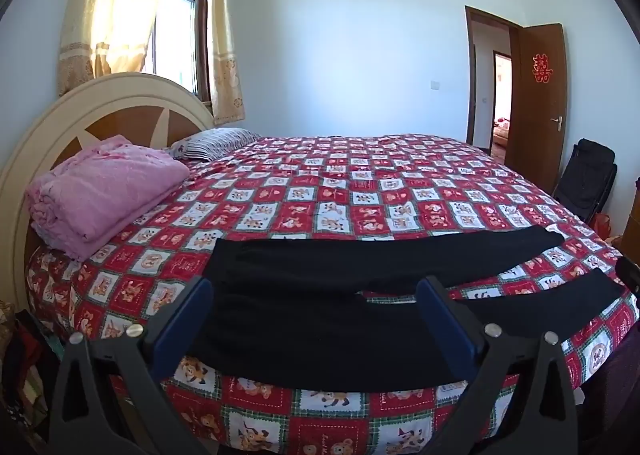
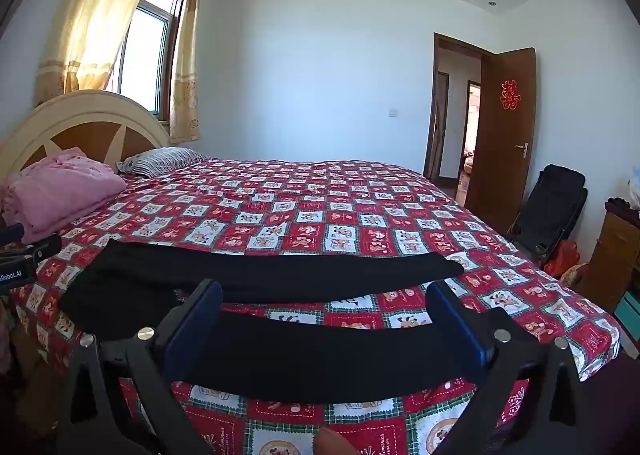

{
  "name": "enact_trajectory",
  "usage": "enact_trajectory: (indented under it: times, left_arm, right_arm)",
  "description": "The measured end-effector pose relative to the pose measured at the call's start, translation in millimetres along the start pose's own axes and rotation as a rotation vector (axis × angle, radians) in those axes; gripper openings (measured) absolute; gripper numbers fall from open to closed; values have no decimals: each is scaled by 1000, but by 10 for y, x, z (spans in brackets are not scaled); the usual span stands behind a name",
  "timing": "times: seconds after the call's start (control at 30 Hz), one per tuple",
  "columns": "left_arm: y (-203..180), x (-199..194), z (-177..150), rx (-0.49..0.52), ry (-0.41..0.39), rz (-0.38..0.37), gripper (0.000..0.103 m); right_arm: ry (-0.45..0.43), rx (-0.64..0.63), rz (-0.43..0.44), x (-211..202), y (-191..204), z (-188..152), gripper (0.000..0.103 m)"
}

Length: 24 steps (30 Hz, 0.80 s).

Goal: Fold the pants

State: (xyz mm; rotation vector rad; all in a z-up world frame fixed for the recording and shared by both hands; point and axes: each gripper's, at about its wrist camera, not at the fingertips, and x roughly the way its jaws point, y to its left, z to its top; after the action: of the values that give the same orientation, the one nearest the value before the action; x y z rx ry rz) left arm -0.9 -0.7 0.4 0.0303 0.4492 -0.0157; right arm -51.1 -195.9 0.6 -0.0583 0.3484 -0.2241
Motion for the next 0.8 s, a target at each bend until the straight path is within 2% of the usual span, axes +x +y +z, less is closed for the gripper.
enact_trajectory:
  times: [0.07, 0.47, 0.8]
  left_arm:
    - [2, 10, 6, -11, 21, -3, 103]
    - [23, 50, 24, -11, 13, -5, 103]
    - [82, 41, -15, -16, 10, 2, 103]
  right_arm:
    - [9, -12, -3, 11, 15, 9, 102]
    - [9, -4, -7, 60, -56, -85, 102]
    - [16, -4, -12, 81, -22, -36, 102]
